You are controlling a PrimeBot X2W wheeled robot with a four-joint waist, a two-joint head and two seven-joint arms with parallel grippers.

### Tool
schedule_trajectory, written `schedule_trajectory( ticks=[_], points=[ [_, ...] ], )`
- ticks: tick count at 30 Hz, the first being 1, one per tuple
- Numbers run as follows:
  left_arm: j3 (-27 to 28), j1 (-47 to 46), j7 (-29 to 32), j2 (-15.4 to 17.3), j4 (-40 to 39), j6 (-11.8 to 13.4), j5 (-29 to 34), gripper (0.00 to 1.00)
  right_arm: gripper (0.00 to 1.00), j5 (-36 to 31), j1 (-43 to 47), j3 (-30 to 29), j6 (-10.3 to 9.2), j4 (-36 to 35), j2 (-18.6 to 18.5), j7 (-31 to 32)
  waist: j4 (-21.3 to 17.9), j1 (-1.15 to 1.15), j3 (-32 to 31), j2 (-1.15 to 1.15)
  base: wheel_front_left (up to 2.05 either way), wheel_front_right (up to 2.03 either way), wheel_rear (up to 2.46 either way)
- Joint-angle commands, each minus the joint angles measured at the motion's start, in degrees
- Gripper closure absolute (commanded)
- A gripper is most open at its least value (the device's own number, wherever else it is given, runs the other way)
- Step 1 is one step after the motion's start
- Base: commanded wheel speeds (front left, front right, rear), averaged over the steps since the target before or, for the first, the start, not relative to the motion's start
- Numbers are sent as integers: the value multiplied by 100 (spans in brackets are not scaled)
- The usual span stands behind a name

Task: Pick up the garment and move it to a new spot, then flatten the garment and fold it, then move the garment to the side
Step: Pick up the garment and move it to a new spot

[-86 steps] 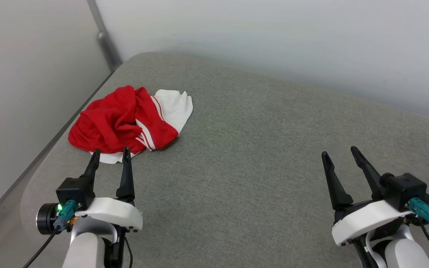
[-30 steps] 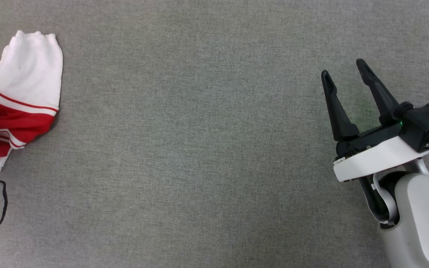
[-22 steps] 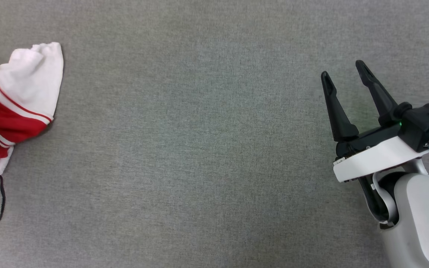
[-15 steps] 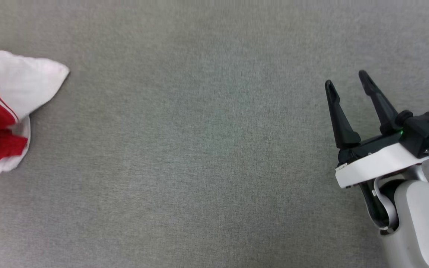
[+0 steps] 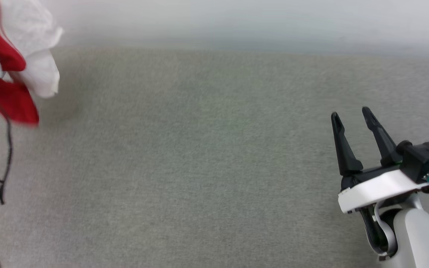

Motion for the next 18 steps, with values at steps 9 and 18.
schedule_trajectory(
  ticks=[9, 18],
  points=[
    [-447, 342, -271, -803, -341, -166, -69, 100, 0, -70, 496, -313, -2, -173, 107, 165, -616, 1, -528, 0, 0, 0, 0],
    [-1155, 1125, -184, -1879, -953, -380, -228, 100, 0, -120, 764, -485, -2, -398, 166, 325, -1256, 1, -561, 0, 0, 0, 0]
  ],
)
